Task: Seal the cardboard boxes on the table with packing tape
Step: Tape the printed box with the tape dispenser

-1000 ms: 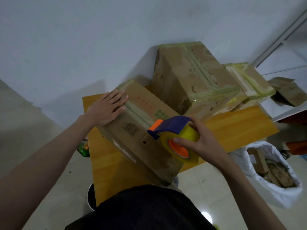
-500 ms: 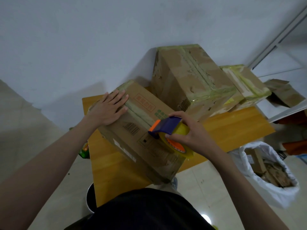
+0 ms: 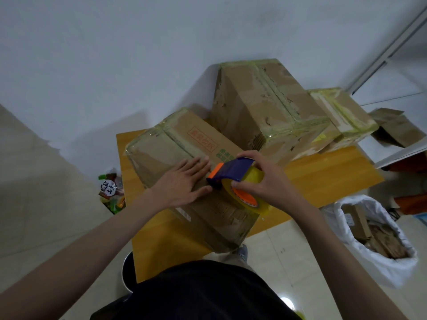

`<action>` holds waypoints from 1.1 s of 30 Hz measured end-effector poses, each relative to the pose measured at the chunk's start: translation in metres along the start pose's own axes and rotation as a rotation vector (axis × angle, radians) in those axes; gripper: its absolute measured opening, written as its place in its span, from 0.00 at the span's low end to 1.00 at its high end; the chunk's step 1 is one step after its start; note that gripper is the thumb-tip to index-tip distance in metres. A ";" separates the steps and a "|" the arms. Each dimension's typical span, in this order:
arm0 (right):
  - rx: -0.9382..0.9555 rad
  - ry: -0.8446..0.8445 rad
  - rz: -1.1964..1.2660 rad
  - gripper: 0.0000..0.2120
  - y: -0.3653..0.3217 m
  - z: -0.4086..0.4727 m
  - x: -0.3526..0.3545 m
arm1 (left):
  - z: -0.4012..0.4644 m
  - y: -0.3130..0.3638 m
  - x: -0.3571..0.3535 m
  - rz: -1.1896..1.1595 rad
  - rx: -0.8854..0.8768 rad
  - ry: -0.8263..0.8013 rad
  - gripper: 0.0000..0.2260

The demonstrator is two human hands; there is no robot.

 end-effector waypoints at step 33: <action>0.170 0.003 0.111 0.34 -0.022 0.033 -0.001 | 0.039 -0.151 0.052 -0.042 0.429 0.108 0.43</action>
Point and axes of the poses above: each hand's wrist, its own z-axis towards the middle knuckle, its own x-axis out of the back of the hand, y = z × x, the point moved 8 cm from there along z, towards the middle knuckle, and after that the axes turned 9 degrees about -y, right-handed, at the moved point
